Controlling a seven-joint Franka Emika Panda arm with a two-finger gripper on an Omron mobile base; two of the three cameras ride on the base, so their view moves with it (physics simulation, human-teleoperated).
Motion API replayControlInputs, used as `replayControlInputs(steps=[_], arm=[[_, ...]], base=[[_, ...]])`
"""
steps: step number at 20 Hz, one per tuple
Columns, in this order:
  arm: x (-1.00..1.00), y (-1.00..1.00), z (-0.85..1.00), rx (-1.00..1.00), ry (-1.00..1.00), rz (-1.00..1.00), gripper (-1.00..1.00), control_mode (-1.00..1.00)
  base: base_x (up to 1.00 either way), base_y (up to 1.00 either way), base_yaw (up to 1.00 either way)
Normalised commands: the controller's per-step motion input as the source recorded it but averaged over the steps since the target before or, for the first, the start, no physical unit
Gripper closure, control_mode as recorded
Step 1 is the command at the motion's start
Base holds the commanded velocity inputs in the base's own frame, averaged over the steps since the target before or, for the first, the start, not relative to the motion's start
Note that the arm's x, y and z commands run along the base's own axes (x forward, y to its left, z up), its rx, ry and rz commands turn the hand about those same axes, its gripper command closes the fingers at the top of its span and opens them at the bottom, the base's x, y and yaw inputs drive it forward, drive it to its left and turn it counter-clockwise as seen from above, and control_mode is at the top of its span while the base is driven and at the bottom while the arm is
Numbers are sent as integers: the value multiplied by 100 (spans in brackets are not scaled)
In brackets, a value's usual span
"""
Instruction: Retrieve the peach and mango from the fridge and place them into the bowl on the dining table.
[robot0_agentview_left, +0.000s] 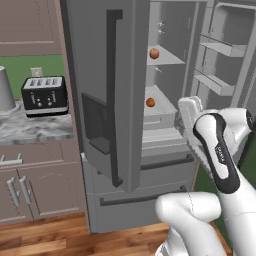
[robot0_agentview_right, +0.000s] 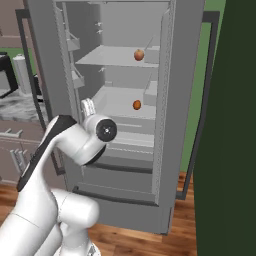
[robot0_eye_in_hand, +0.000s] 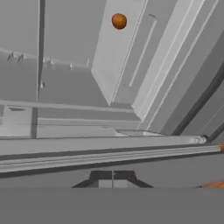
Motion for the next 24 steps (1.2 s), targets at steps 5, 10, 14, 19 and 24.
replayControlInputs(steps=[5,10,14,19,24], arm=[[49,18,-37,4,11,0,-100,-100],[38,11,-32,3,7,0,-100,-100],[39,14,-52,2,0,0,-100,-100],[37,19,-49,7,0,0,-100,-100],[38,21,-19,14,0,0,-100,-100]], base=[[0,0,0],[0,0,0],[0,0,0],[0,0,0],[0,0,0]])
